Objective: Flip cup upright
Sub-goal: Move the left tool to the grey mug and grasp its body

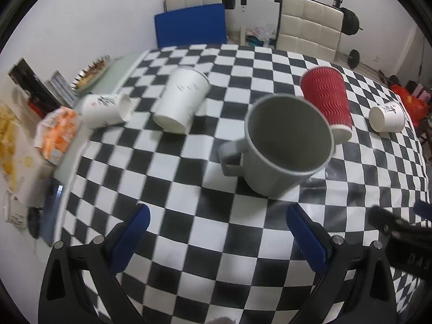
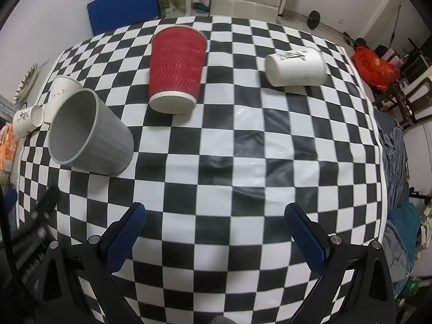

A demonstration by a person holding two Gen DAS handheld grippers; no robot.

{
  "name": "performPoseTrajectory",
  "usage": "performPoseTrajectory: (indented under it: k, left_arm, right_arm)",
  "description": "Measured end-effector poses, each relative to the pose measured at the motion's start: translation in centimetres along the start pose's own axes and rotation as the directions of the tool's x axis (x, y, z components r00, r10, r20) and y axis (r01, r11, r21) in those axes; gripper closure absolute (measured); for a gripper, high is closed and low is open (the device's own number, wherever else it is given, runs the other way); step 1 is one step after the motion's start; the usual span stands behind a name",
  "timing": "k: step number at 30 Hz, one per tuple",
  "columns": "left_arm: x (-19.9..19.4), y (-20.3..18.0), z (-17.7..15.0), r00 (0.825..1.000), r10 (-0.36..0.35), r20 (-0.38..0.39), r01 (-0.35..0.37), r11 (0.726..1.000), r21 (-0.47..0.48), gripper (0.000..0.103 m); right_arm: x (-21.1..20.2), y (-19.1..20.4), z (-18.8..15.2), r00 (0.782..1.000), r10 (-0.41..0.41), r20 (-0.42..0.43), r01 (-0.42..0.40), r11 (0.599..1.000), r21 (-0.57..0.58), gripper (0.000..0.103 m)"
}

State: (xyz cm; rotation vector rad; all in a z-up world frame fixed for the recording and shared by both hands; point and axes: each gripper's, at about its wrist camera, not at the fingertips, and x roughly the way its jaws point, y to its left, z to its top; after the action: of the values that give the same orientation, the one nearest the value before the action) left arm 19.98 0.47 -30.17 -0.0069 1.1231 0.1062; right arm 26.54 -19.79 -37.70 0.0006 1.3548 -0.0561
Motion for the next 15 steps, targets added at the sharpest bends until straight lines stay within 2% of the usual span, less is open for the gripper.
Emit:
performPoseTrajectory:
  k: [4,7,11,15]
  left_arm:
    - [1.3,0.1,-0.1,1.000,-0.027,0.013,0.027,1.000,-0.008,0.000]
    - [1.8,-0.1,0.0,0.997,-0.059,0.055,0.059,0.998,-0.014,0.000]
    - [2.3,-0.6,0.4,0.985,-0.119,0.127,0.120,0.993,-0.007,0.000]
    - [2.7,-1.3,0.4,0.970,-0.151,0.191,0.147,0.989,0.031,0.000]
  right_arm:
    - [1.3,0.8,0.6,1.000,-0.015,-0.011,0.015,0.999,-0.029,0.000]
    - [2.3,0.9,0.9,0.999,-0.030,-0.024,0.029,0.999,-0.036,0.000]
    - [3.2,0.1,1.4,0.998,-0.053,-0.034,0.052,0.998,-0.018,0.000]
    - [3.9,-1.0,1.6,0.996,-0.081,-0.045,0.081,0.997,-0.002,0.000]
